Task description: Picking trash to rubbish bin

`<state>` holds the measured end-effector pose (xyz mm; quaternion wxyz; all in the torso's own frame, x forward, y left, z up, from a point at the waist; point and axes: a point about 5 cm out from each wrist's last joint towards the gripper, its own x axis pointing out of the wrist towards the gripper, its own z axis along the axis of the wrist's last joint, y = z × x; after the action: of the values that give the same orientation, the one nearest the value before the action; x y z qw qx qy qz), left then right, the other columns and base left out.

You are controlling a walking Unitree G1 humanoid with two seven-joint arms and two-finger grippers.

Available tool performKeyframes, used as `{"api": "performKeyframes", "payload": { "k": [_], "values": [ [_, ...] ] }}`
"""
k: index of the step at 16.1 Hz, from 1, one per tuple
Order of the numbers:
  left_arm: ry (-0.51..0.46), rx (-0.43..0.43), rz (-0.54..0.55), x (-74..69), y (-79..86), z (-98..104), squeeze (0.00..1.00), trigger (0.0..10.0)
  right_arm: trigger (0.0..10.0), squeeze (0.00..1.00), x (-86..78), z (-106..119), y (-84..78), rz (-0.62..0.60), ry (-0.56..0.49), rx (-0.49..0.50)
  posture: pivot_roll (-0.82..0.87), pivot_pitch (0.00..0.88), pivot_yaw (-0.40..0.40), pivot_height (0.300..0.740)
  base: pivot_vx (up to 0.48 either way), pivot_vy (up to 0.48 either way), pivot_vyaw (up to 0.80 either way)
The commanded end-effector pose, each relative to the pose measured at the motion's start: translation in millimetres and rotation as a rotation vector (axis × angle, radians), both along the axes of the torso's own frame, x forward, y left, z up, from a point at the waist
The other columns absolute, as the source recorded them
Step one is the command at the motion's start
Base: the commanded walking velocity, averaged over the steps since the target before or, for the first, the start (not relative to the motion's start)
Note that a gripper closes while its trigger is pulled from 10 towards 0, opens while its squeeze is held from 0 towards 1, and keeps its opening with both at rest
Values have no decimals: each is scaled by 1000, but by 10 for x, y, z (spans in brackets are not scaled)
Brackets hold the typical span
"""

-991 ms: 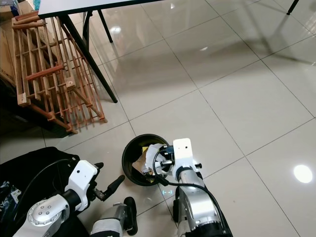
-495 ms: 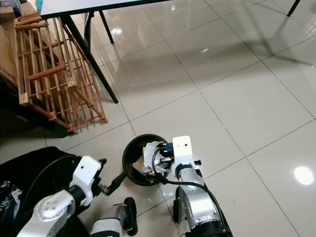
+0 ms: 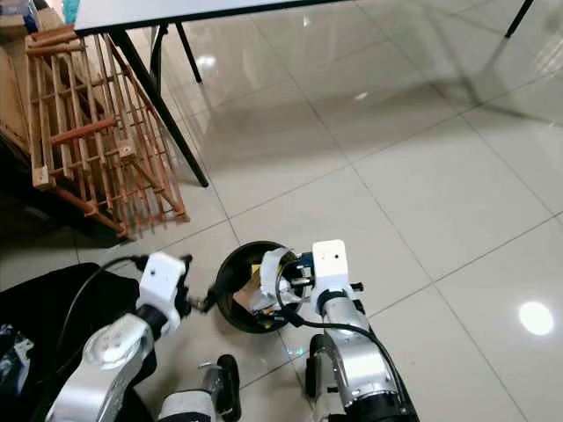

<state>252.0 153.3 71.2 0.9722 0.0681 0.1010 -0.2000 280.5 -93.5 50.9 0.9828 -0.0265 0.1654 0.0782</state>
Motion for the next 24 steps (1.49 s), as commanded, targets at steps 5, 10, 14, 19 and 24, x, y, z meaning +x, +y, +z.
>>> {"api": "performKeyframes", "payload": {
  "k": [5,10,14,19,24],
  "values": [
    [18,-2,21,45,-32,-113,0,10000,0,0,-44,-66,-70,-22,15,-5,39,246,17,740,0,0,0],
    [15,-3,20,63,-28,-132,0,10000,0,0,-56,-74,-72,-27,17,-4,38,253,22,740,0,0,0],
    [18,2,16,42,-14,-146,0,10000,0,0,-66,-86,-64,-32,20,-1,43,264,31,740,0,0,0],
    [30,14,6,17,15,-171,0,10000,0,0,-123,-127,-63,-43,34,6,40,277,43,740,0,0,0],
    [39,18,1,-15,24,-188,0,10000,0,0,-147,-143,-49,-47,43,9,44,291,48,740,0,0,0]
  ]
}}
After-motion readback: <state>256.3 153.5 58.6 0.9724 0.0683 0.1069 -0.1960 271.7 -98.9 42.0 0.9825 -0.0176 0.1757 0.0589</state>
